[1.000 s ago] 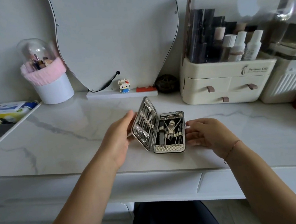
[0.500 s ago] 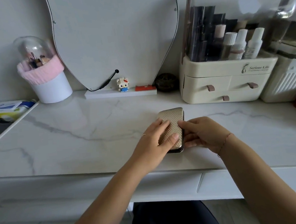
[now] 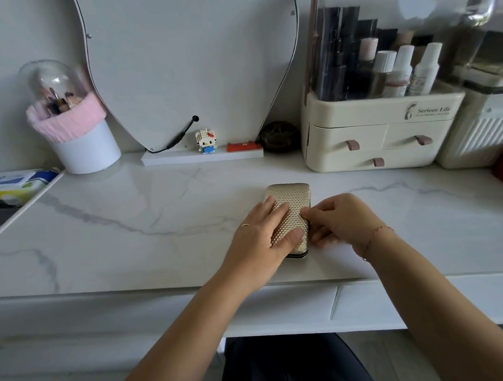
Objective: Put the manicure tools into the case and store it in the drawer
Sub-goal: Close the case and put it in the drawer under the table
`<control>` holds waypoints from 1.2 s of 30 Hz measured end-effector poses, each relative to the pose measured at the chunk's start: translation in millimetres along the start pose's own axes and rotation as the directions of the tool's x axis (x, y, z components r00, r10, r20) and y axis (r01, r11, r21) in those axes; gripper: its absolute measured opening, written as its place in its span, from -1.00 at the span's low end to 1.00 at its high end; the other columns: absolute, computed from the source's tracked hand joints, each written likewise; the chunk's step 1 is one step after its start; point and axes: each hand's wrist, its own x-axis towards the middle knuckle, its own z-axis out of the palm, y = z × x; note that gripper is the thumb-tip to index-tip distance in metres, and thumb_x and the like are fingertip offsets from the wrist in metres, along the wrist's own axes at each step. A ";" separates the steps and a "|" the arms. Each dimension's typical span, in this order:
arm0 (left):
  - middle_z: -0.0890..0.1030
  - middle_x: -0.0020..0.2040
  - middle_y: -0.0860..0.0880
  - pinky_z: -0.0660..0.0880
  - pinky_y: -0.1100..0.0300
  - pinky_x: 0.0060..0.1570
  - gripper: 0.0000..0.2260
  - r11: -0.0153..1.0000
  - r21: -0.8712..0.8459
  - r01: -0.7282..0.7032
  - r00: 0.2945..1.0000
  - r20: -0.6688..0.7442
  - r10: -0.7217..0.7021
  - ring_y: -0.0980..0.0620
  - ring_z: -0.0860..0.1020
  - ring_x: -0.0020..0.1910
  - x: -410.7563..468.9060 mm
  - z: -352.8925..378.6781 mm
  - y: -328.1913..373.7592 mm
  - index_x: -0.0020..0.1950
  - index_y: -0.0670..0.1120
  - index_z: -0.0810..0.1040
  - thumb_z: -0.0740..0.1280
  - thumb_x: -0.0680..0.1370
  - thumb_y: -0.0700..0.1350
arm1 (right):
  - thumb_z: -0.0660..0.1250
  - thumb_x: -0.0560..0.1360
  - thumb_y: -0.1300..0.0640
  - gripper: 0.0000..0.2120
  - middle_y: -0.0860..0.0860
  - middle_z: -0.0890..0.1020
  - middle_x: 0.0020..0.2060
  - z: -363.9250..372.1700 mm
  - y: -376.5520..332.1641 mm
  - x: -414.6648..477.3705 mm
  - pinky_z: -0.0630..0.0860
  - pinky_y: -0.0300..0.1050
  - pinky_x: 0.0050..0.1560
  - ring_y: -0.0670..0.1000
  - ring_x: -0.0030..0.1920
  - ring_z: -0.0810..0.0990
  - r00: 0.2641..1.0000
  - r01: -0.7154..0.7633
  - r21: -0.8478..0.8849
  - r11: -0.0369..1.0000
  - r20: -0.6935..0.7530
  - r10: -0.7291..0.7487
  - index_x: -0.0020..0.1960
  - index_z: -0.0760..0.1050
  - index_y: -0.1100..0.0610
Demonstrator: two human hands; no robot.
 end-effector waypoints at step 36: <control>0.43 0.41 -0.11 0.09 0.09 0.35 -0.46 0.793 0.535 -0.291 0.937 -0.008 0.349 -0.10 0.39 0.40 -50.3 110.2 77.6 0.41 -0.16 0.38 0.06 0.55 0.12 | 0.22 0.51 0.10 -0.57 0.08 0.49 0.22 -105.5 193.1 -108.6 0.37 -0.02 0.25 0.09 0.22 0.48 0.903 -0.043 0.996 0.084 0.003 0.430 0.34 0.34 0.20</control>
